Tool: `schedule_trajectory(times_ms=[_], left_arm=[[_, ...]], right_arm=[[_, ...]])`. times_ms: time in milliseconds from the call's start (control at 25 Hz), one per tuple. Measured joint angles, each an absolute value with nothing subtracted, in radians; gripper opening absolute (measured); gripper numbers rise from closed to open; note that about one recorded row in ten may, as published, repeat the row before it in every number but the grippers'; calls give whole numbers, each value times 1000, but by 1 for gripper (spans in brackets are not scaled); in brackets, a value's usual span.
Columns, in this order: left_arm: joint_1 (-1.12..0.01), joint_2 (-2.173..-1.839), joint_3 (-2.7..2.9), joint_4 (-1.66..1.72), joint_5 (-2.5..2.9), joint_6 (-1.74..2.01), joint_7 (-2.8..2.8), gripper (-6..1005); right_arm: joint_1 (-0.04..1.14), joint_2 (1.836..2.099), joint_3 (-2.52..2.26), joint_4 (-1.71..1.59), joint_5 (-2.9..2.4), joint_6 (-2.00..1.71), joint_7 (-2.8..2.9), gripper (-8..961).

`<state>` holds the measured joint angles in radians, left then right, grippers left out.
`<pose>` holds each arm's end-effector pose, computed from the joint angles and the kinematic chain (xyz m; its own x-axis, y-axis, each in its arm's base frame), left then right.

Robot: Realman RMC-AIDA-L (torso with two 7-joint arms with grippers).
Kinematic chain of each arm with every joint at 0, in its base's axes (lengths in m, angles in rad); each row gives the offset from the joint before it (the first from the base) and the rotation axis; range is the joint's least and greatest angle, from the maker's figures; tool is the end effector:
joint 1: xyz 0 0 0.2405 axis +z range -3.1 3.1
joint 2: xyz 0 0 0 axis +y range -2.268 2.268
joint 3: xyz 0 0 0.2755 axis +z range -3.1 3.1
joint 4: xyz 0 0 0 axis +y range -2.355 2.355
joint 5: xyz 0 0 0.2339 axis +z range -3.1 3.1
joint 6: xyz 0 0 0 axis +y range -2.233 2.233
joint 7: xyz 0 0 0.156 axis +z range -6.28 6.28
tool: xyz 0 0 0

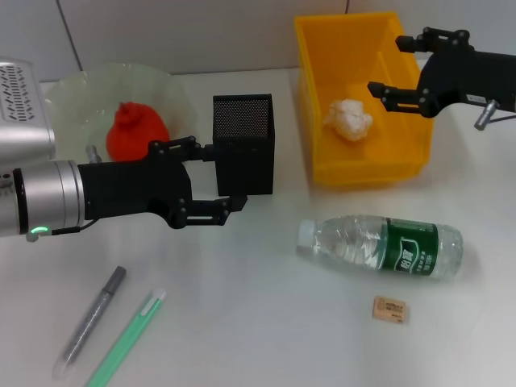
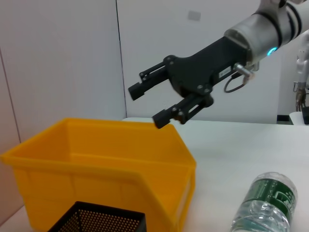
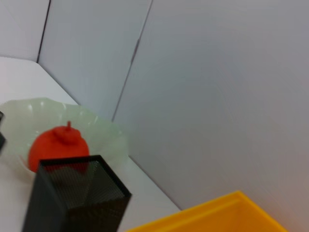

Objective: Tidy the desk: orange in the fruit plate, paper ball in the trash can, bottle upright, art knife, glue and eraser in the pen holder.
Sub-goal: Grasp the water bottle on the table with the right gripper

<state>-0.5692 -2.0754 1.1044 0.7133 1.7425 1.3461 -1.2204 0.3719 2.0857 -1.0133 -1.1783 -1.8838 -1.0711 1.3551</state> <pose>-0.2281 0.3915 -0.0548 0.9102 0.0429 0.4120 0.1565 -0.9565 -0.2461 0.2573 0.4194 0.0552 0.9737 -0.0011 -0.2279 -0.1653 -0.6917 -0.7030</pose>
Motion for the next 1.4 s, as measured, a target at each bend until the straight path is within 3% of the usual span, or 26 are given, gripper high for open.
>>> schedule_trajectory(times_ms=[400, 1400], left_arm=[[-567, -2075, 1098, 713, 1739, 1338, -1213, 835], [-554, -2071, 1104, 703, 1718, 1347, -1197, 834]], right_arm=[[183, 2087, -1186, -1532, -2021, -1126, 1676, 744], [236, 2081, -1181, -1773, -2302, -1485, 2169, 746]])
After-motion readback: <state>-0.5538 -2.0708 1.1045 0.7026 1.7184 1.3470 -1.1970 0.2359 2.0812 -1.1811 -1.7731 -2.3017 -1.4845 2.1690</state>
